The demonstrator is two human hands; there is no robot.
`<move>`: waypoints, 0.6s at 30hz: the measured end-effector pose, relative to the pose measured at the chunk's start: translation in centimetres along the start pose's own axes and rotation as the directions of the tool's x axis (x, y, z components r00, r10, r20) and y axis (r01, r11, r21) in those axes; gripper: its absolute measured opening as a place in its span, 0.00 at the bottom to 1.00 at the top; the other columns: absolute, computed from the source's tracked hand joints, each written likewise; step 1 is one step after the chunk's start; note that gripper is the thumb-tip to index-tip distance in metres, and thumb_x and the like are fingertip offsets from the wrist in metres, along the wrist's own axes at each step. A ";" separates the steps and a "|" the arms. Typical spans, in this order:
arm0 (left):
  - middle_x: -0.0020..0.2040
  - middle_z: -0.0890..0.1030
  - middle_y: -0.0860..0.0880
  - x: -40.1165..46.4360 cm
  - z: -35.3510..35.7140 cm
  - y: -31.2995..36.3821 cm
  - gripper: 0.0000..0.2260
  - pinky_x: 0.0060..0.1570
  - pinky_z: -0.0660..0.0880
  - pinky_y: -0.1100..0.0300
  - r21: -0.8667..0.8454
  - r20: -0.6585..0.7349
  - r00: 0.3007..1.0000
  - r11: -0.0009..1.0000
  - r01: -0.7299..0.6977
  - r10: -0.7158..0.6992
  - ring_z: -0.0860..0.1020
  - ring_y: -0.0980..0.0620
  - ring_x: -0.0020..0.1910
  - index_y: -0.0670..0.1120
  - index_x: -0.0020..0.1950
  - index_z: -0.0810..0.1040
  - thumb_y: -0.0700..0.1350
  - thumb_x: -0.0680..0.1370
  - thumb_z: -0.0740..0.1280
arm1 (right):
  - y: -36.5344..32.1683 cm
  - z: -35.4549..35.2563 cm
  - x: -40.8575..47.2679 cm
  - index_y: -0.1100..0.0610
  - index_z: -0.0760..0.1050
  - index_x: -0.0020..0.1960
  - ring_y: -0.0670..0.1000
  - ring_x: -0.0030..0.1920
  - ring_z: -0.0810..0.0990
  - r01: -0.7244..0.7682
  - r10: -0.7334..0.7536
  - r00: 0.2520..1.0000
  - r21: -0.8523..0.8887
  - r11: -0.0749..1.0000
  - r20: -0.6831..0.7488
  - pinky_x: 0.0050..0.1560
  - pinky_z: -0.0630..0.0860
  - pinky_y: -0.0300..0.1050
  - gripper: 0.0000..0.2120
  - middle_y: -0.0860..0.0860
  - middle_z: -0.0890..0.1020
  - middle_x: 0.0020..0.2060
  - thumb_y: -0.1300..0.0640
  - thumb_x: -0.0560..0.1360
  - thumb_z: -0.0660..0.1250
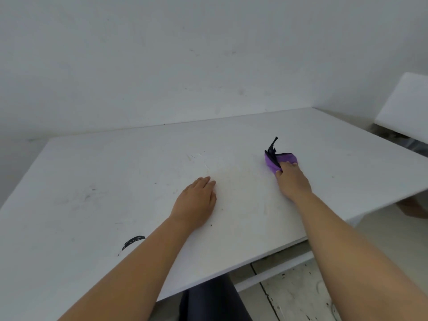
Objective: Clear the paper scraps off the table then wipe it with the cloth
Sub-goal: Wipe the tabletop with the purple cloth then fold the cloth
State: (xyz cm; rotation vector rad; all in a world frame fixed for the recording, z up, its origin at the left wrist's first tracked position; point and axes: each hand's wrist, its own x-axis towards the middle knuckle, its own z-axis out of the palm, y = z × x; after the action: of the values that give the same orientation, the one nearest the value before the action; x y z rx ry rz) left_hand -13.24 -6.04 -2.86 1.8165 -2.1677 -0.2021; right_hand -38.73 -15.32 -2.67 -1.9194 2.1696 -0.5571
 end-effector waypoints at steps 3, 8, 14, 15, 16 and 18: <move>0.76 0.58 0.51 -0.8 -0.1 -0.5 0.20 0.73 0.52 0.58 0.001 0.000 1.000 1.000 0.025 -0.025 0.55 0.53 0.76 0.47 0.75 0.59 0.47 0.83 0.48 | -1.2 0.2 -1.8 0.61 0.68 0.66 0.59 0.70 0.65 -0.040 0.041 0.999 0.032 0.999 -0.027 0.63 0.68 0.54 0.17 0.59 0.67 0.68 0.59 0.79 0.52; 0.76 0.59 0.50 -2.0 -0.2 -1.0 0.20 0.73 0.53 0.59 -0.071 -0.022 0.997 0.995 0.073 -0.075 0.56 0.53 0.75 0.47 0.75 0.61 0.47 0.83 0.48 | -7.1 2.9 -4.4 0.61 0.65 0.69 0.58 0.72 0.60 0.012 -0.012 1.000 0.017 1.000 0.000 0.68 0.66 0.58 0.19 0.60 0.66 0.69 0.60 0.79 0.53; 0.75 0.61 0.50 -2.9 0.1 -1.2 0.20 0.71 0.56 0.59 -0.131 -0.044 0.993 0.986 0.100 -0.106 0.59 0.53 0.74 0.46 0.74 0.63 0.46 0.83 0.49 | -13.6 5.5 -6.7 0.63 0.65 0.68 0.59 0.73 0.58 0.218 -0.222 0.968 0.045 0.975 0.113 0.69 0.63 0.52 0.18 0.59 0.68 0.68 0.59 0.80 0.52; 0.75 0.61 0.50 -2.8 0.2 -1.3 0.20 0.71 0.56 0.58 -0.141 -0.040 0.994 0.985 0.100 -0.107 0.59 0.53 0.74 0.46 0.74 0.63 0.46 0.83 0.49 | -13.3 5.3 -6.6 0.63 0.66 0.67 0.59 0.72 0.60 0.243 -0.250 0.960 0.074 0.967 0.127 0.67 0.64 0.51 0.17 0.59 0.69 0.67 0.59 0.80 0.53; 0.75 0.61 0.50 -2.8 0.2 -1.4 0.20 0.72 0.56 0.58 -0.151 -0.035 0.994 0.983 0.102 -0.108 0.59 0.53 0.74 0.46 0.74 0.62 0.46 0.83 0.49 | -12.7 4.9 -6.5 0.62 0.67 0.66 0.59 0.70 0.64 0.256 -0.270 0.953 0.107 0.961 0.140 0.64 0.66 0.50 0.17 0.60 0.70 0.65 0.59 0.80 0.54; 0.75 0.61 0.51 -2.9 0.1 -1.5 0.20 0.72 0.55 0.59 -0.169 -0.025 0.994 0.980 0.105 -0.111 0.59 0.53 0.74 0.47 0.74 0.62 0.47 0.83 0.49 | -10.6 3.9 -5.9 0.60 0.68 0.67 0.61 0.64 0.71 0.257 -0.275 0.952 0.134 0.957 0.137 0.61 0.69 0.48 0.18 0.62 0.72 0.63 0.58 0.79 0.56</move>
State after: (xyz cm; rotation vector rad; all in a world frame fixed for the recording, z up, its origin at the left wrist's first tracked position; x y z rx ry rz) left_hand -11.42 -3.50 -3.83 1.8292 -1.9667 -0.3632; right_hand -26.72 -11.09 -2.55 -2.1292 1.7584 -0.5430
